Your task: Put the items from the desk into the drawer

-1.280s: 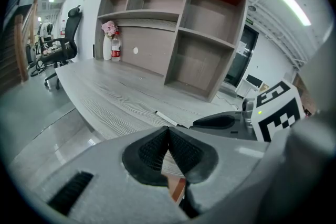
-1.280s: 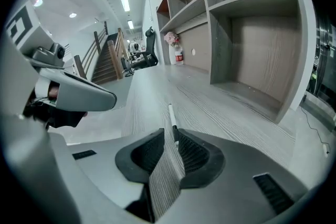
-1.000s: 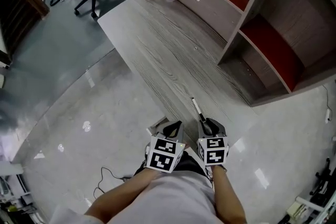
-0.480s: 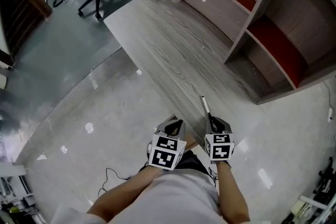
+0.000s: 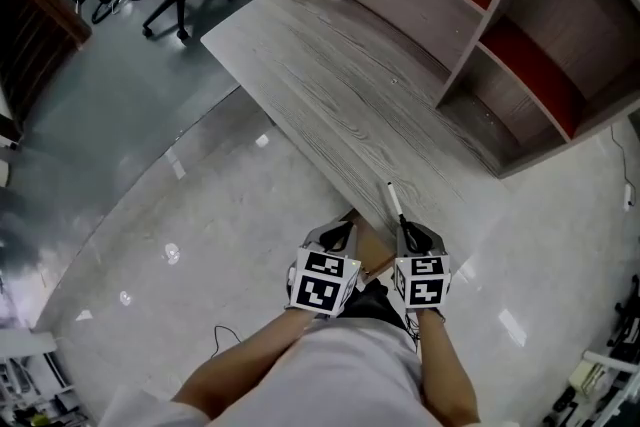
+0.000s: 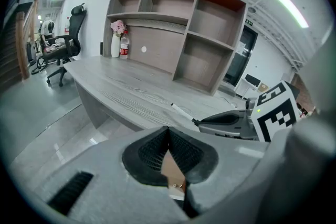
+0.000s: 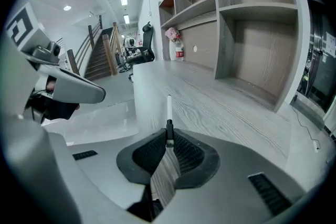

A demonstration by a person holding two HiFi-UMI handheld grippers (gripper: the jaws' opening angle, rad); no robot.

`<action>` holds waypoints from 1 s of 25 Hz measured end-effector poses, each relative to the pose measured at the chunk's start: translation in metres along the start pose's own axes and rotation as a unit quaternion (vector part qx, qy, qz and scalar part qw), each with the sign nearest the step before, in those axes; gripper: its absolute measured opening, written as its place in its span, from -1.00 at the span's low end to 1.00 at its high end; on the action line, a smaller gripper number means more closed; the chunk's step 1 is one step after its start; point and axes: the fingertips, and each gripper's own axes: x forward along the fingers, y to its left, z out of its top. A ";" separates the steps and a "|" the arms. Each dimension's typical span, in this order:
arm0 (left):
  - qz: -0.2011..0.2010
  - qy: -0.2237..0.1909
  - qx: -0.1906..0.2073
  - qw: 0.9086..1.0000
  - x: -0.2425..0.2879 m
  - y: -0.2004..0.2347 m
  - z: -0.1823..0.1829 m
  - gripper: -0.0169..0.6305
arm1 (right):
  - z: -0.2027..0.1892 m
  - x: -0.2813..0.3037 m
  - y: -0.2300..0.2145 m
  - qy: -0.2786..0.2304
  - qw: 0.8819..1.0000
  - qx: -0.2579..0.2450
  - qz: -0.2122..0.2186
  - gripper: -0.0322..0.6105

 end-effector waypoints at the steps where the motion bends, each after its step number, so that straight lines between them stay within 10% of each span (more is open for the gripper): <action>1: -0.002 -0.003 -0.002 1.000 -0.002 0.002 -0.003 -0.94 | -0.002 -0.002 0.005 0.000 1.000 0.001 -0.001 -0.78; 25: -0.012 0.001 -0.031 0.999 -0.039 0.051 -0.070 -0.94 | -0.041 -0.011 0.114 -0.007 1.000 -0.003 0.016 -0.78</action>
